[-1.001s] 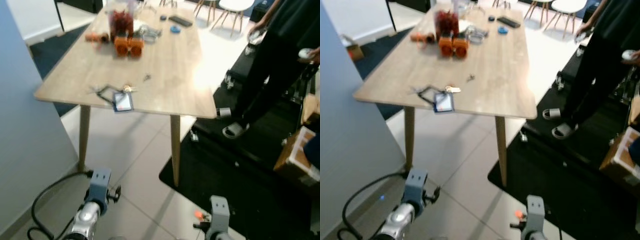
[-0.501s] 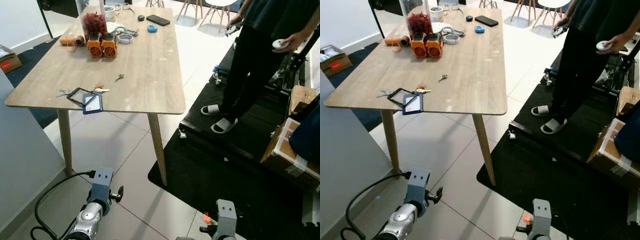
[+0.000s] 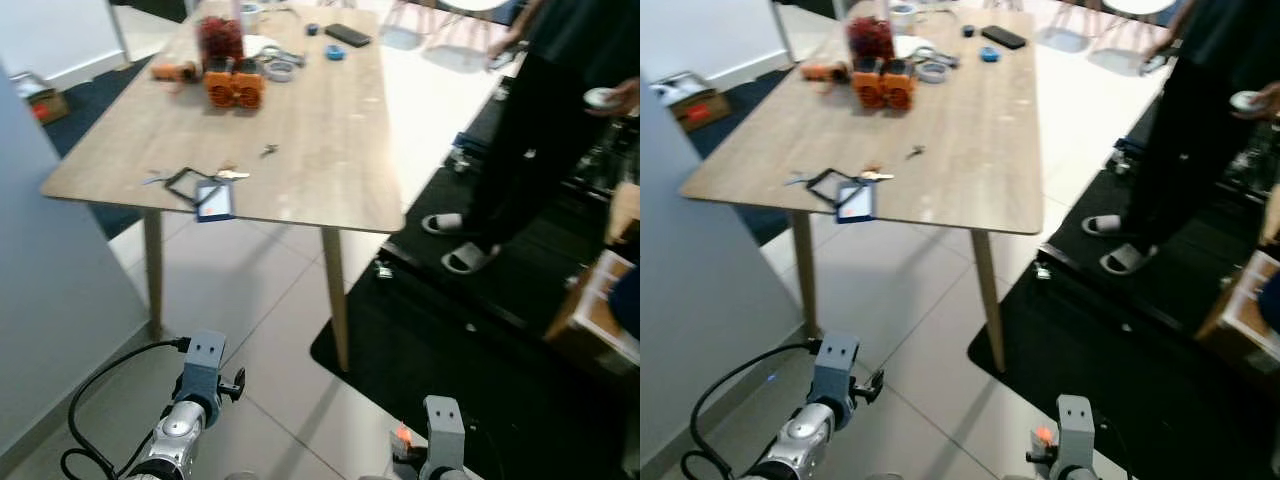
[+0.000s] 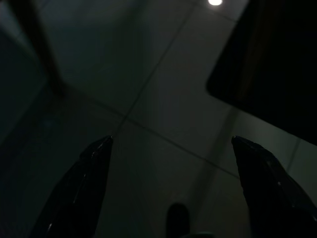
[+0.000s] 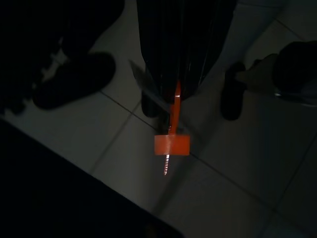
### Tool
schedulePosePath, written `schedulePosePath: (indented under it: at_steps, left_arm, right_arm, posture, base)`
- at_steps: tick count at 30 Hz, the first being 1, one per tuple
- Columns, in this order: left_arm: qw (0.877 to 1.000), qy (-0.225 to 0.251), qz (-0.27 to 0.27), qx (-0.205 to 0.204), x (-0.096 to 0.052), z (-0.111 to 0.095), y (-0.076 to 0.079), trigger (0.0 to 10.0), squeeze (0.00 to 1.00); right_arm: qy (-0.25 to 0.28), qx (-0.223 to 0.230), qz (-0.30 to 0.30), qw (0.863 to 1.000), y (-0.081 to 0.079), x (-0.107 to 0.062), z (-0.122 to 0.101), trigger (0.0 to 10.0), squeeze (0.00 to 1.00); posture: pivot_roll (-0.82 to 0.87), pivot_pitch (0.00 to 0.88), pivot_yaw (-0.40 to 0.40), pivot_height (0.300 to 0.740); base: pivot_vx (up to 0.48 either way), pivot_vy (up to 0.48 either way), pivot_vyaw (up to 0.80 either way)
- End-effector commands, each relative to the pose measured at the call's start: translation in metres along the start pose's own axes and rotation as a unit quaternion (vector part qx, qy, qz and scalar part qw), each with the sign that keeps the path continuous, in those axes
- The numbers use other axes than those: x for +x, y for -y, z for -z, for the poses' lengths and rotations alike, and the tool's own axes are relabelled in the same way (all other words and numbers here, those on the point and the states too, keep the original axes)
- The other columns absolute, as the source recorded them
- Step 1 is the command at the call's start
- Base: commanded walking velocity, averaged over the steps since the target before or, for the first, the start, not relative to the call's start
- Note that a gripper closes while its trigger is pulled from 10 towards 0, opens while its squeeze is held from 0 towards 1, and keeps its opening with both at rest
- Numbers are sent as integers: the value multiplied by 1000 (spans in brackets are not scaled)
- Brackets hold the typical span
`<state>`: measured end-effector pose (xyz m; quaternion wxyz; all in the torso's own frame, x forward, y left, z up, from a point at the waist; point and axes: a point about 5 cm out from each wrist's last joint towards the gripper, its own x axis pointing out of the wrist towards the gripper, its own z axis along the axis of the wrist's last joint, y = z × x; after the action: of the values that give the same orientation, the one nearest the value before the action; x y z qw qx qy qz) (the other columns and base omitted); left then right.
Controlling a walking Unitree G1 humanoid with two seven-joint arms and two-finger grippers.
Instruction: Hang keys on a hook
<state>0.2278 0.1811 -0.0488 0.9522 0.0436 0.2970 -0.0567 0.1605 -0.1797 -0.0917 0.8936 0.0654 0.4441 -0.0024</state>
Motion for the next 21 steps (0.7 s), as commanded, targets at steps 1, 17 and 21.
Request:
schedulePosePath:
  at_steps: [1,17,21]
  left_arm:
    - [1000,-18,0,0,-2,8,1,10000,0]
    - [1000,-21,-4,0,-3,9,0,10000,0]
    - [1000,-22,-6,1,-3,10,0,10000,0]
  right_arm:
    - [-1,0,0,1000,0,-1,2,10000,0]
    - [-4,-3,0,1000,1,-1,3,10000,0]
    - [-5,-4,0,1000,1,-1,3,10000,0]
  posture:
    - [97,56,-35,740]
    - [96,59,-35,740]
    - [96,58,-37,740]
  base:
    - [0,0,800]
    - [0,0,800]
    - [0,0,800]
